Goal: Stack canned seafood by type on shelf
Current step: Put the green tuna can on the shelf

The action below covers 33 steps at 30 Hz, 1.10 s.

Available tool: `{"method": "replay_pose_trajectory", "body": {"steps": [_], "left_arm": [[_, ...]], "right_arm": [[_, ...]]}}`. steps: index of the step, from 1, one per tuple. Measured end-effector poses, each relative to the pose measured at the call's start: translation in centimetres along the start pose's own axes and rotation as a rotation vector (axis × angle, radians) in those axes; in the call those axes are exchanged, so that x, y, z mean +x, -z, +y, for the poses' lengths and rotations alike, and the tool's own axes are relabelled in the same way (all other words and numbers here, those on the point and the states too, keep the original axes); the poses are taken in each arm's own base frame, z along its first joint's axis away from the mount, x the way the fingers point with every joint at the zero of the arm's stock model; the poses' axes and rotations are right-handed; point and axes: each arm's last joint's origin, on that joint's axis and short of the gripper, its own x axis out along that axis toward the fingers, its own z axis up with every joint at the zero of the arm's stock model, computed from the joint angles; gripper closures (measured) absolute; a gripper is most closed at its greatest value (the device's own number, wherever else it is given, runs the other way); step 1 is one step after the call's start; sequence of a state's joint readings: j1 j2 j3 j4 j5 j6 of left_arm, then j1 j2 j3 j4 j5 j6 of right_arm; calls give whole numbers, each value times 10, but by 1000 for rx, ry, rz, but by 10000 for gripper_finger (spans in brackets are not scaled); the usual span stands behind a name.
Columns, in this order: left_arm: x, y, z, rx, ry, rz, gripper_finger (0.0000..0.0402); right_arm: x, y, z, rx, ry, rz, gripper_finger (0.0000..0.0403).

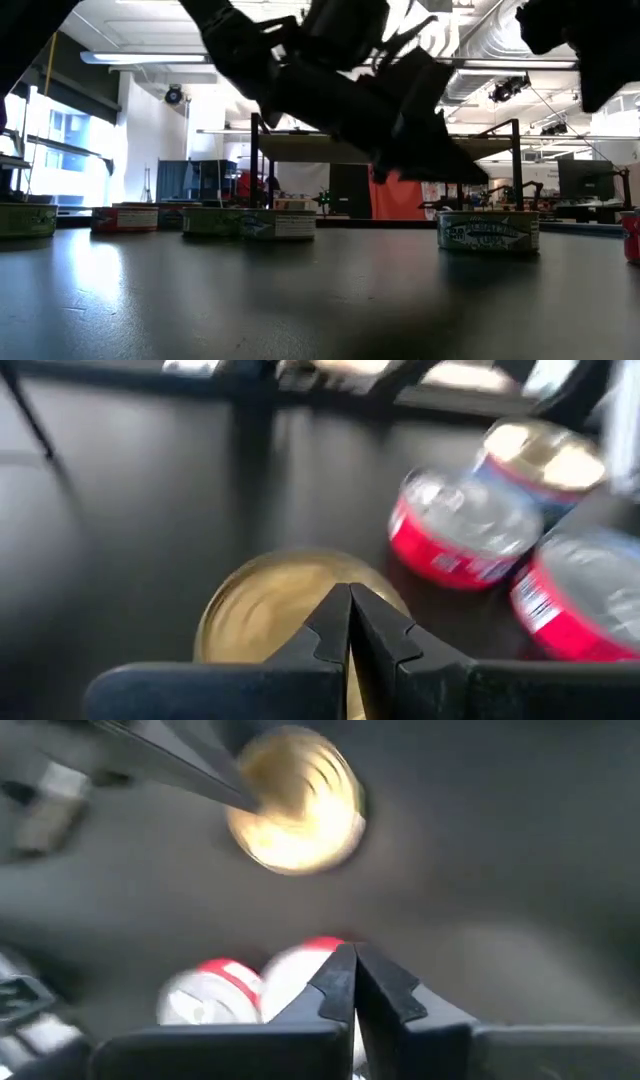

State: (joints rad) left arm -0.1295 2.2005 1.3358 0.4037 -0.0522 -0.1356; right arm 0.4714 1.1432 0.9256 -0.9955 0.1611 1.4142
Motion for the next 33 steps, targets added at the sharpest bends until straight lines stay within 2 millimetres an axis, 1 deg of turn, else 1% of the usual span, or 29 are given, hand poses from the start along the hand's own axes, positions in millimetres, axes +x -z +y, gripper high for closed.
{"method": "replay_pose_trajectory", "body": {"steps": [2, 6, 11, 15, 18, 21, 25, 27, 29, 33], "left_arm": [[0, -1, 0, 32, -29, 38, 401], [-1, 7, 1, 51, -78, 143, 401], [0, 4, 2, 80, -77, 120, 401], [-1, 9, 3, 102, -82, 184, 401], [-9, 7, 3, 108, -87, 243, 401], [-15, 1, 1, 146, -80, 247, 401], [-26, -15, 0, 182, -97, 221, 401], [-31, -19, 3, 194, -102, 228, 401], [-31, -18, 6, 193, -101, 247, 401], [-26, -13, 12, 160, -39, 261, 401]], "right_arm": [[-3, 3, -6, -1, -31, -34, 402], [-6, 3, -11, 7, -56, -112, 403], [-1, 3, -7, 19, -99, -157, 403], [6, 4, -4, 24, -120, -167, 403], [8, 4, -4, 24, -110, -179, 403], [8, 3, -4, 28, -107, -196, 403], [8, 2, -4, 55, -107, -217, 403], [8, 2, -4, 57, -106, -218, 403], [8, 2, -4, 58, -105, -226, 403], [8, 2, -4, 59, -105, -234, 403]]}}
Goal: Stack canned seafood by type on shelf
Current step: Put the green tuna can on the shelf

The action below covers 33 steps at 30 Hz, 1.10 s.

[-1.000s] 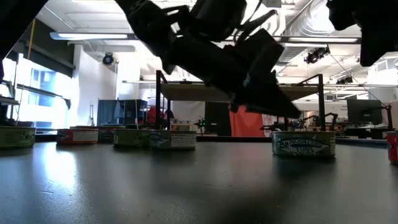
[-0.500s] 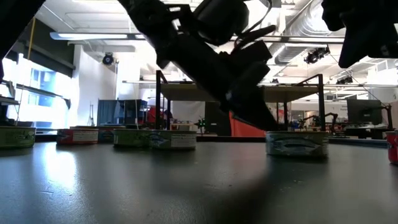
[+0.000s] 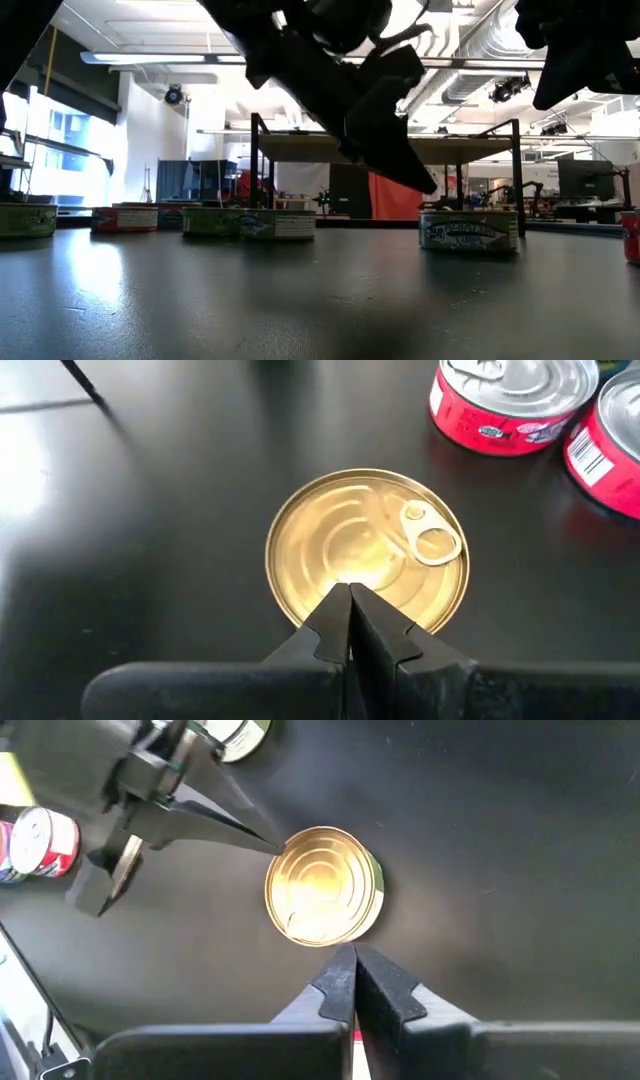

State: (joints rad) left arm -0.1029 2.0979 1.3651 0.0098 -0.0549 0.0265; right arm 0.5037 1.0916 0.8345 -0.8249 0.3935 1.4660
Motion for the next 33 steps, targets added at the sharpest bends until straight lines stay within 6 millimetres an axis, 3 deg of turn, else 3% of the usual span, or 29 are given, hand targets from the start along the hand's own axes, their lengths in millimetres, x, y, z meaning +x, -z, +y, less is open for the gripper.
{"method": "replay_pose_trajectory", "body": {"steps": [6, 12, 20, 24, 33], "left_arm": [[3, -2, 1, -13, 16, -41, 401], [7, 10, 1, 4, 24, 63, 401], [4, 11, -12, 27, 32, 81, 401], [-6, 8, -16, 67, 2, 104, 401], [-10, 11, -18, 105, -4, 165, 402]], "right_arm": [[0, 0, 0, 11, 1, 0, 403], [0, 0, 0, 10, 1, -1, 403], [4, 2, 0, 63, 22, 20, 403], [21, 10, 4, 69, 95, 95, 403], [87, 17, 18, 86, 197, 162, 403]]}}
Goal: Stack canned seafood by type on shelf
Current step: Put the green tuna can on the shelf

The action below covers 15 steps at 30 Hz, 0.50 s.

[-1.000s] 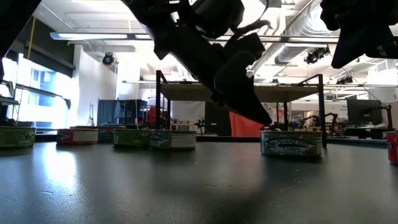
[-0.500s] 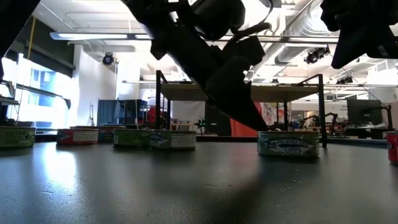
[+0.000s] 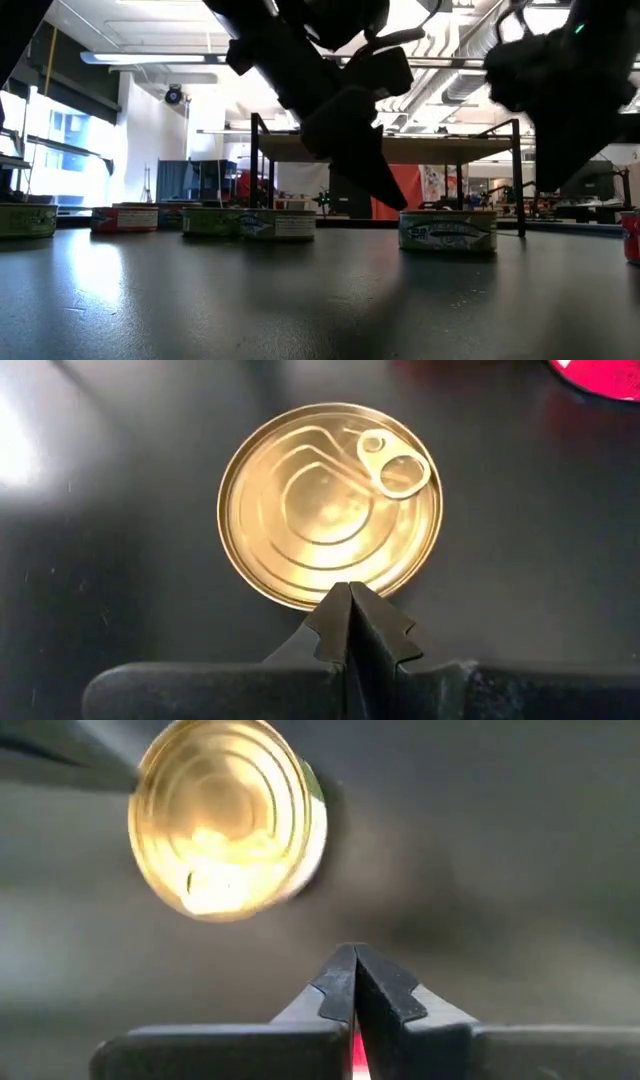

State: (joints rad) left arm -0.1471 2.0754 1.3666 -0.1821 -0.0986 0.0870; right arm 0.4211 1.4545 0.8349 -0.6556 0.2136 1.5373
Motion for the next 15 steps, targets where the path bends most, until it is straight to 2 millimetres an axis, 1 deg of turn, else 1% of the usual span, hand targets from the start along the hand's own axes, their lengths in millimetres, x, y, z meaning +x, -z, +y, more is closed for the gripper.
{"method": "replay_pose_trajectory", "body": {"steps": [3, 6, 10, 15], "left_arm": [[0, -1, -4, 9, 0, -11, 401], [1, -2, -6, 12, 2, -22, 401], [0, -2, -6, 13, -1, -24, 401], [-2, -6, -6, 8, -8, -62, 401]], "right_arm": [[18, -5, 5, 4, 21, -9, 403], [29, -9, 5, 19, 46, -14, 403], [34, -14, 7, 17, 41, -41, 403], [34, -21, 11, 24, -9, -56, 403]]}}
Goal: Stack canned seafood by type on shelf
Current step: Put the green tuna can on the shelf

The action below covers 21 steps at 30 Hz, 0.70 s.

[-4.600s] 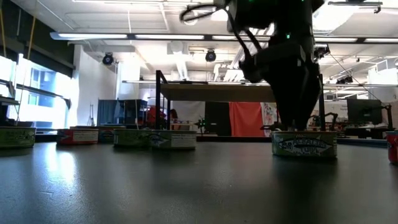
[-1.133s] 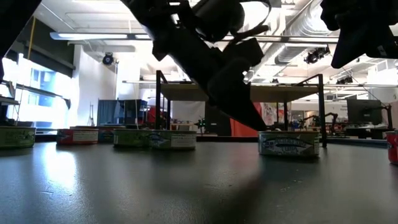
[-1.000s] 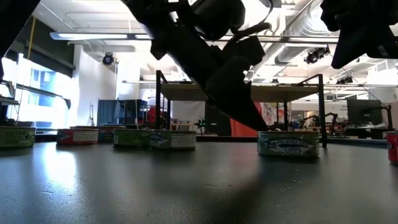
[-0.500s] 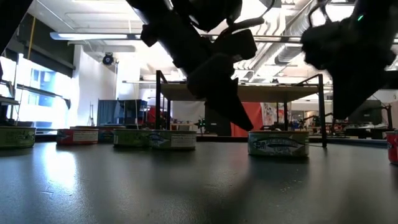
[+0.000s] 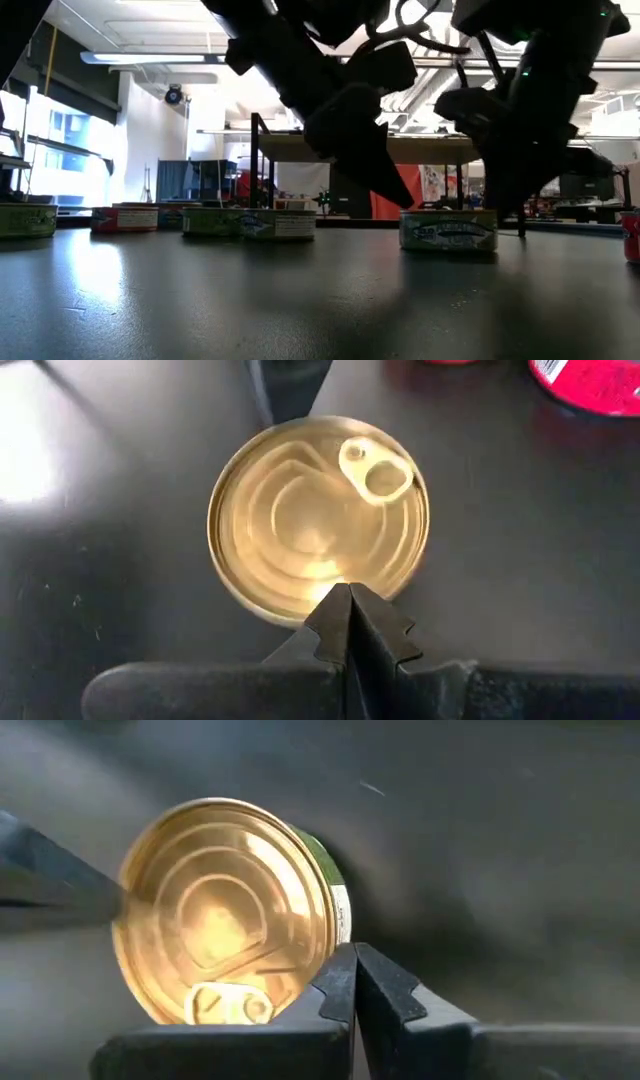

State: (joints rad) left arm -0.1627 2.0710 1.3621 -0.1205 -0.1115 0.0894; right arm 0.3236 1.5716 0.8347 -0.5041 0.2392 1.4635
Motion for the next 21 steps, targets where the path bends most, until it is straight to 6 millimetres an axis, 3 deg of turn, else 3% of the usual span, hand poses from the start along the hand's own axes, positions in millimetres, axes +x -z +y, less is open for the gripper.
{"method": "replay_pose_trajectory", "body": {"steps": [15, 21], "left_arm": [[0, 8, -1, 7, -6, 94, 401], [3, 30, -4, -9, -26, 145, 402]], "right_arm": [[0, -3, 6, 15, -65, -24, 403], [-1, -4, 13, 34, -132, -59, 403]]}}
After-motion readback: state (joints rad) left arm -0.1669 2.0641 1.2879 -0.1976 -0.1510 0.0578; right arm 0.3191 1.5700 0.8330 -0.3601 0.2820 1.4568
